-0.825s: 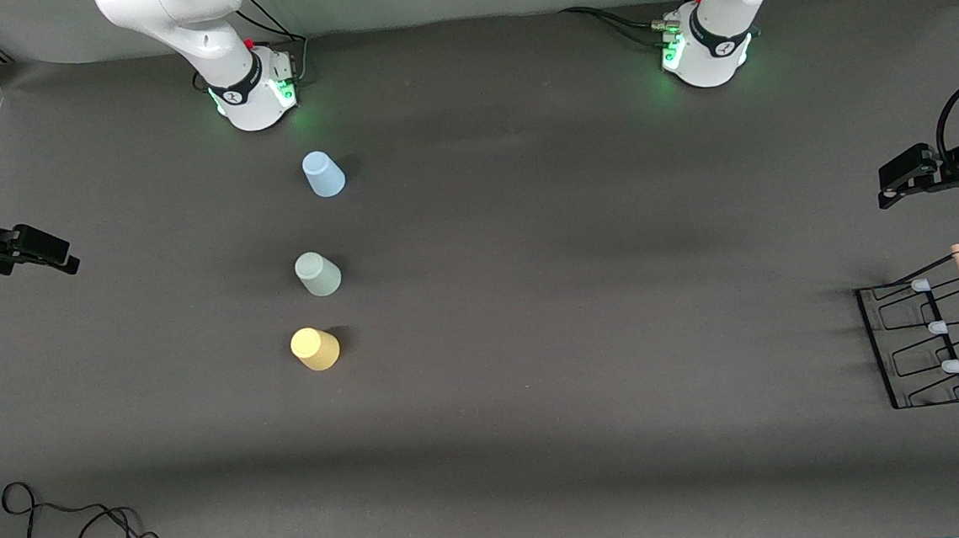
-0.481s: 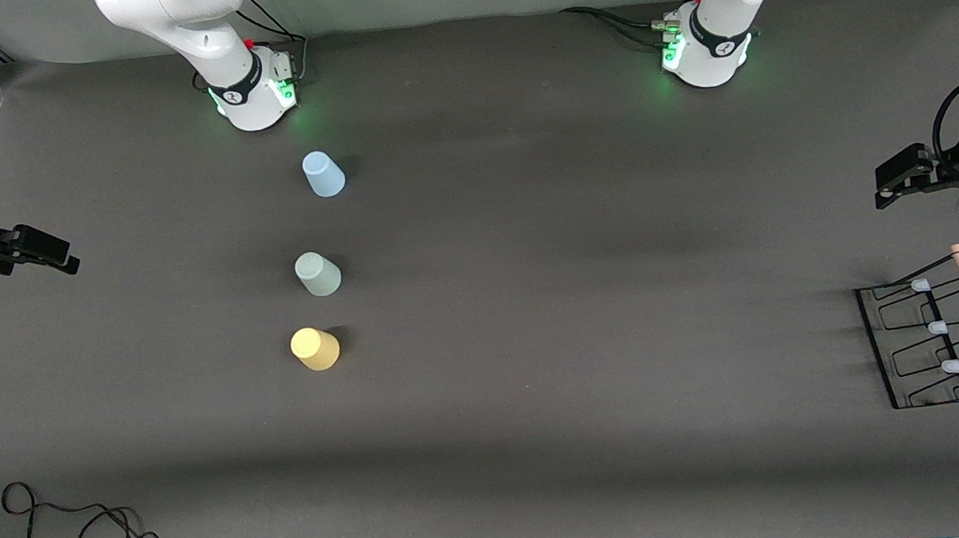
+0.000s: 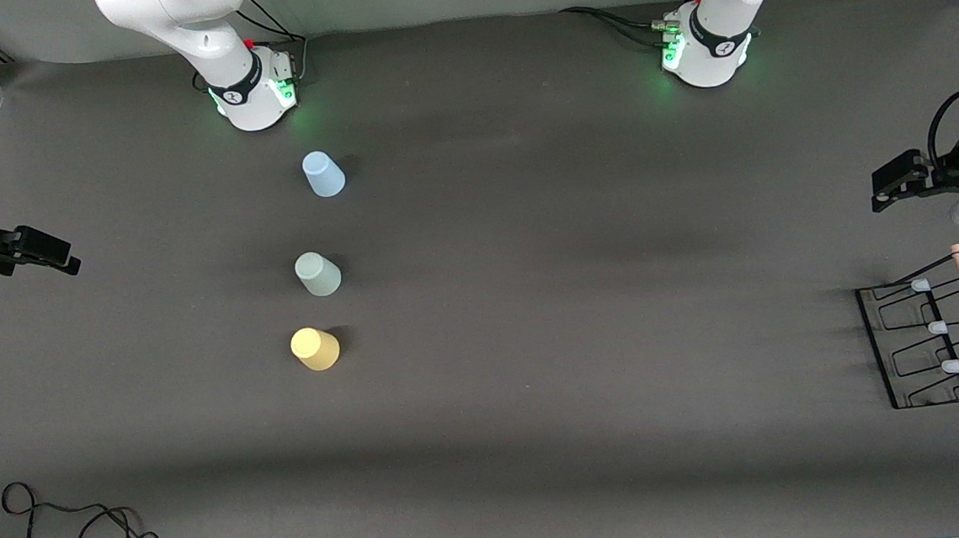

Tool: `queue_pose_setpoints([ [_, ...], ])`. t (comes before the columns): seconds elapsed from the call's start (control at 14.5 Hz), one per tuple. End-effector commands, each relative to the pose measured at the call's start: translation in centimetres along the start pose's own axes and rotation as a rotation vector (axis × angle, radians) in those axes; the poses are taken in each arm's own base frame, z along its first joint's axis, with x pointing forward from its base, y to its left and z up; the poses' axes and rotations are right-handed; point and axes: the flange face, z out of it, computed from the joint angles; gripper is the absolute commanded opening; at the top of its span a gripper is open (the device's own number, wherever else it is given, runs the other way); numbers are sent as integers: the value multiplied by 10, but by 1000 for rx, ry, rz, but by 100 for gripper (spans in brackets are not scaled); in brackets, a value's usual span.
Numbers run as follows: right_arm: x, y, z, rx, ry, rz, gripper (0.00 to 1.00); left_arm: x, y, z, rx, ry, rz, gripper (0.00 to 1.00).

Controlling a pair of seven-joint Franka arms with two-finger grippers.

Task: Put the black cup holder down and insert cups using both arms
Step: 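Move the left gripper down toward the wooden handle of the rack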

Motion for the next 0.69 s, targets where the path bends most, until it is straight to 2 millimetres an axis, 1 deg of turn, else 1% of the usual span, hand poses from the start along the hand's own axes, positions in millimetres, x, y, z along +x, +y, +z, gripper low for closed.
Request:
queue_pose_setpoints([
  [0.0,5,0,-4,16,-3,22,100,15,-36,38,49,-42,-36,100],
  [0.07,5,-1,-3,16,-6,19,100,20,-44,42,58,-11,-46,100],
  [0.14,5,-1,-3,15,-6,18,100,21,-57,46,65,10,-67,100],
  [0.21,5,-1,-3,15,-6,20,100,22,-65,48,67,22,-80,100],
  [0.28,5,-1,-3,15,-6,20,100,25,-68,56,68,25,-80,100],
  [0.48,5,-2,-3,16,-6,22,100,29,-96,88,61,14,-98,100],
  [0.55,4,-2,-3,16,-4,23,100,28,-109,101,56,-4,-86,100],
  [0.62,4,-2,-3,16,-4,29,100,26,-123,111,55,-9,-68,100],
])
